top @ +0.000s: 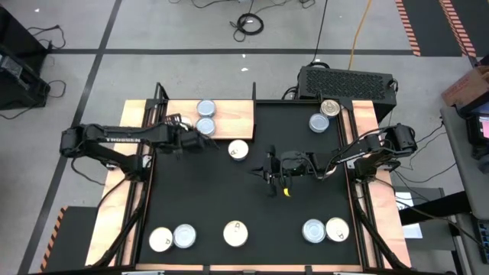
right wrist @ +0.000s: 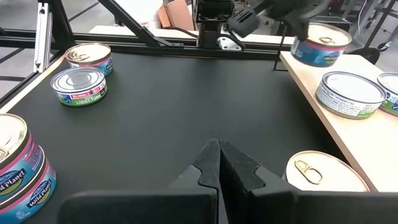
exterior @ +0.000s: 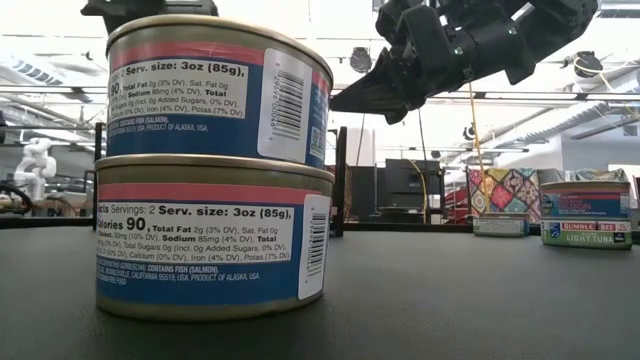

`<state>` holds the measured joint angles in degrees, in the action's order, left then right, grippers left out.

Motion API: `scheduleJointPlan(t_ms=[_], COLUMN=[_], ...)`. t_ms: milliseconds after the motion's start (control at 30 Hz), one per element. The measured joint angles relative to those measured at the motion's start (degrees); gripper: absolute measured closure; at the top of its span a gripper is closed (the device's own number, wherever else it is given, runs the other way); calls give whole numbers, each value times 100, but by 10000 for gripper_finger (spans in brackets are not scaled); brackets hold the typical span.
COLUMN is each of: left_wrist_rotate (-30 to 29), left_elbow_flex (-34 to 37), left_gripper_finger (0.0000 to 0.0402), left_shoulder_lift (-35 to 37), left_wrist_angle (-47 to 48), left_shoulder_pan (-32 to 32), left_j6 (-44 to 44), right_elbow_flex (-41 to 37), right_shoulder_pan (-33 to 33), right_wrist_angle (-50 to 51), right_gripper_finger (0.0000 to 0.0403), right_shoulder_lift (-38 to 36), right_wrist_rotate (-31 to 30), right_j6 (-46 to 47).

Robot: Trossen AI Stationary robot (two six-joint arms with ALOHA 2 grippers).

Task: Stack canned seafood by type on shelf
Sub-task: Put the blue tuna can on the shelf

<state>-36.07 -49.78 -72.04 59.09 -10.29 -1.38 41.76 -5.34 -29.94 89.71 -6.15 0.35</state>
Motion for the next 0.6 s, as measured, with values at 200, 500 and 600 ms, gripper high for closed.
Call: scheduleJointPlan(t_ms=[200,500,600], left_wrist_rotate=[143,660,844], left_elbow_flex=[0,0,0], left_gripper_finger=[394,394,394], left_shoulder_lift=[110,110,108], left_wrist_angle=[-122,-824,-1019], left_shoulder_pan=[-599,-1535,-1834], left_j6=[-543,-1472,-1683], right_elbow_flex=[0,0,0], right_shoulder_pan=[2,11,11], right_wrist_angle=[5,3,3], right_gripper_finger=[403,403,403], right_shoulder_lift=[0,0,0], right_wrist_rotate=[0,0,0], right_j6=[-117,-126,-126])
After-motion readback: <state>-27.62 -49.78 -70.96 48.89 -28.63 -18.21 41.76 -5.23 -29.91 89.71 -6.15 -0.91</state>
